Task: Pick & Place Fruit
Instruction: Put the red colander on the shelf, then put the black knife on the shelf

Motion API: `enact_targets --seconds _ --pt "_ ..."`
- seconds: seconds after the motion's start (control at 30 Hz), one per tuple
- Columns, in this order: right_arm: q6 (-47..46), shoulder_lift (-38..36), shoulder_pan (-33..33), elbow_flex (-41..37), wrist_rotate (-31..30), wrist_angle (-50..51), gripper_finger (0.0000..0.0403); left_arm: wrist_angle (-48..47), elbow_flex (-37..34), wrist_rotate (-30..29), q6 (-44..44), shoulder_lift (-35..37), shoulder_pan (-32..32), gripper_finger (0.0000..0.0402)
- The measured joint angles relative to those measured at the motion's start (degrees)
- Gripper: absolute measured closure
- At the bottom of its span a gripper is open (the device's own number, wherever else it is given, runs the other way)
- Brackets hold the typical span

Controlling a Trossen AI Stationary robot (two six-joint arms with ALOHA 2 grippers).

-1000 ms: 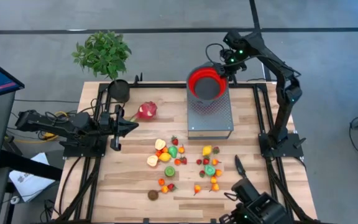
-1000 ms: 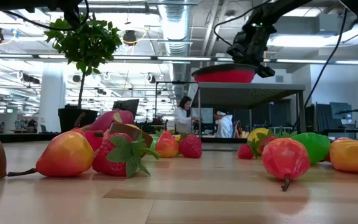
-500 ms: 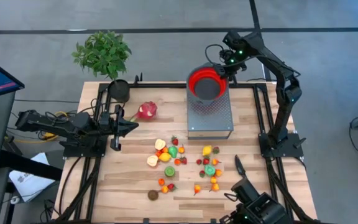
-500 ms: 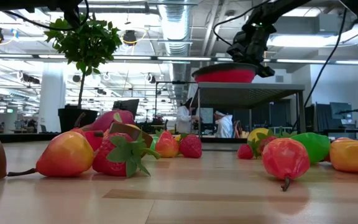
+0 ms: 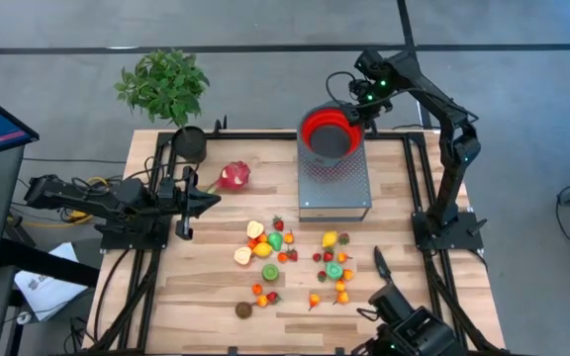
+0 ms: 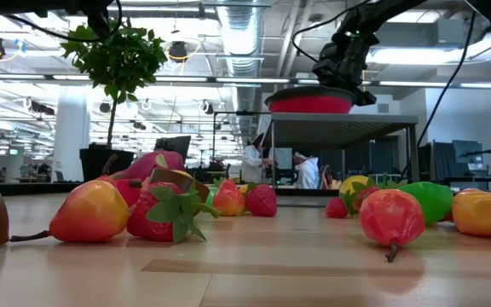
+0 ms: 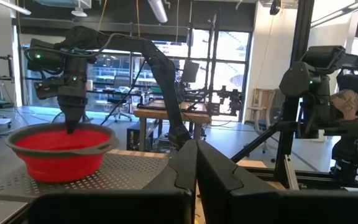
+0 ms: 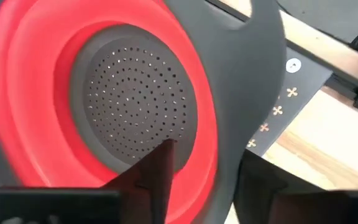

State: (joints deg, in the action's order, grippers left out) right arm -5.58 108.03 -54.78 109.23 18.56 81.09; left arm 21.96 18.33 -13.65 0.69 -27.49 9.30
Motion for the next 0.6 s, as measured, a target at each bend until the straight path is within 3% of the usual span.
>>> enact_targets --seconds 0.27,0.6 --pt "1.65 -2.14 -0.5 0.0 -3.55 0.55 0.0194 0.0 0.0 0.0 0.0 0.01 0.0 0.0399" --pt "6.39 -12.7 -2.22 0.0 -3.64 -0.44 0.019 0.05 0.0 0.0 0.0 0.0 0.0 0.0399"
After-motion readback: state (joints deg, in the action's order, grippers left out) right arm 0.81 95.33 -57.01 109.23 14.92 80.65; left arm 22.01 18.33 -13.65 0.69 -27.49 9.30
